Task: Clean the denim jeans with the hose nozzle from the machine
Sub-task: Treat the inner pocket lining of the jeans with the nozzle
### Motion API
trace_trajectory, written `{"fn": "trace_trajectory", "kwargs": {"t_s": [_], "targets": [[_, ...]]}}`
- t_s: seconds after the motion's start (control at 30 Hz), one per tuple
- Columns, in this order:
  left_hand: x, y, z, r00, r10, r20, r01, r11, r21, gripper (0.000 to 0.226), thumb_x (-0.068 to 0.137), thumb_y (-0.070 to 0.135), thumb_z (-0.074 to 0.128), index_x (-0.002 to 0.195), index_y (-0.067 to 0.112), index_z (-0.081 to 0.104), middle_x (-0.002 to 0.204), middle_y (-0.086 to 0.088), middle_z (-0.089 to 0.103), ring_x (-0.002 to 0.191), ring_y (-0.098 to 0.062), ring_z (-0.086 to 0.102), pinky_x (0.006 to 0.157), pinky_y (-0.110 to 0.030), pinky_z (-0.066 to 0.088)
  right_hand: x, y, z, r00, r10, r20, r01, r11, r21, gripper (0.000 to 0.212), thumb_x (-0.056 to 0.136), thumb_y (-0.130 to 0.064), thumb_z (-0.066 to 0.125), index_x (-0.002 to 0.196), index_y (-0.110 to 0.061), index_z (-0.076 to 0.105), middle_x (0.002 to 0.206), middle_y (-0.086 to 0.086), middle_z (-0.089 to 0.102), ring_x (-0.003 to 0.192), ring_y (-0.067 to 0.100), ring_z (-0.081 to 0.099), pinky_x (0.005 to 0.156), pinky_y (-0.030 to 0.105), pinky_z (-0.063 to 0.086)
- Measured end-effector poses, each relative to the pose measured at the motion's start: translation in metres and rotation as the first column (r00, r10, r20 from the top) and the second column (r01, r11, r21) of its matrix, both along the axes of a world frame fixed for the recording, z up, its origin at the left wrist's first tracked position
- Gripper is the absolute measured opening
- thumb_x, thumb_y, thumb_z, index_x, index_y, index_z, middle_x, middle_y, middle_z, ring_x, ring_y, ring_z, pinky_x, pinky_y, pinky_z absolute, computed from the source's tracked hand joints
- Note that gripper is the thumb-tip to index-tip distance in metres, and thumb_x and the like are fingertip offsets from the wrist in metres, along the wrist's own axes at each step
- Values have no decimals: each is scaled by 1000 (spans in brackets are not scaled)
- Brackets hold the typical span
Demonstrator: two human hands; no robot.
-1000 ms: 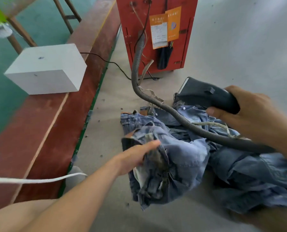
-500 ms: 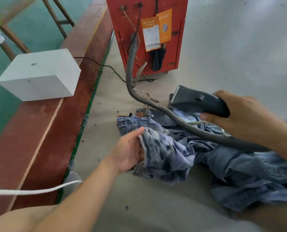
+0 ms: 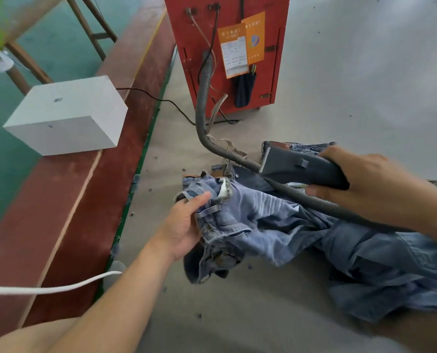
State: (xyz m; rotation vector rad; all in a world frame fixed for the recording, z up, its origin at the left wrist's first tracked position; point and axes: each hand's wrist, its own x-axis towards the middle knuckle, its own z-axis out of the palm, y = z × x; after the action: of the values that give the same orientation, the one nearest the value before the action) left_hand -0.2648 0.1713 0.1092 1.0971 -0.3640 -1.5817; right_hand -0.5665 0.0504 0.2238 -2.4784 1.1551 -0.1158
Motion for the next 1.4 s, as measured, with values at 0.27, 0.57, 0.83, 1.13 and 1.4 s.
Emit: {"fn": "trace_trajectory", "kwargs": {"t_s": [0.27,0.57,0.83,1.13,1.4], "targets": [[12,-4,17,977,-159,145,162,987,-8,67,105,64,24,144,22,59,143,-10,62,132,-30,60,103,-49,55,1,1,-13,970,203,-131,-208,978,-25,47,81,-86,32,113,-54,43,85,-31,54,74,-3,56,65,32,50],[-3,-6,15,989,-120,81,122,992,-24,35,88,10,75,122,8,64,103,-14,74,81,-24,73,66,-40,61,1,1,-40,939,221,-264,-244,968,-54,34,93,-63,55,120,-49,39,108,-22,63,97,11,63,78,39,55],[-9,-7,16,979,-83,184,78,996,33,42,93,33,67,129,12,65,124,-18,72,100,-30,73,68,-39,61,20,17,-28,983,181,-7,-181,983,-10,36,86,-68,57,117,-53,49,97,-30,62,85,1,61,73,34,51],[-17,-12,19,985,-172,21,171,984,40,65,102,65,38,140,18,63,142,-21,60,130,-40,57,106,-61,48,32,26,-12,989,139,-44,-142,986,-82,35,87,-64,49,117,-46,52,91,-19,64,76,10,61,69,39,53],[-20,-17,20,985,-146,-91,146,989,-11,102,86,91,13,144,21,60,144,-20,59,134,-38,57,97,-59,52,31,26,2,995,104,-13,-104,985,-137,26,88,-57,60,108,-42,54,73,-17,63,60,3,57,54,32,51]]}}
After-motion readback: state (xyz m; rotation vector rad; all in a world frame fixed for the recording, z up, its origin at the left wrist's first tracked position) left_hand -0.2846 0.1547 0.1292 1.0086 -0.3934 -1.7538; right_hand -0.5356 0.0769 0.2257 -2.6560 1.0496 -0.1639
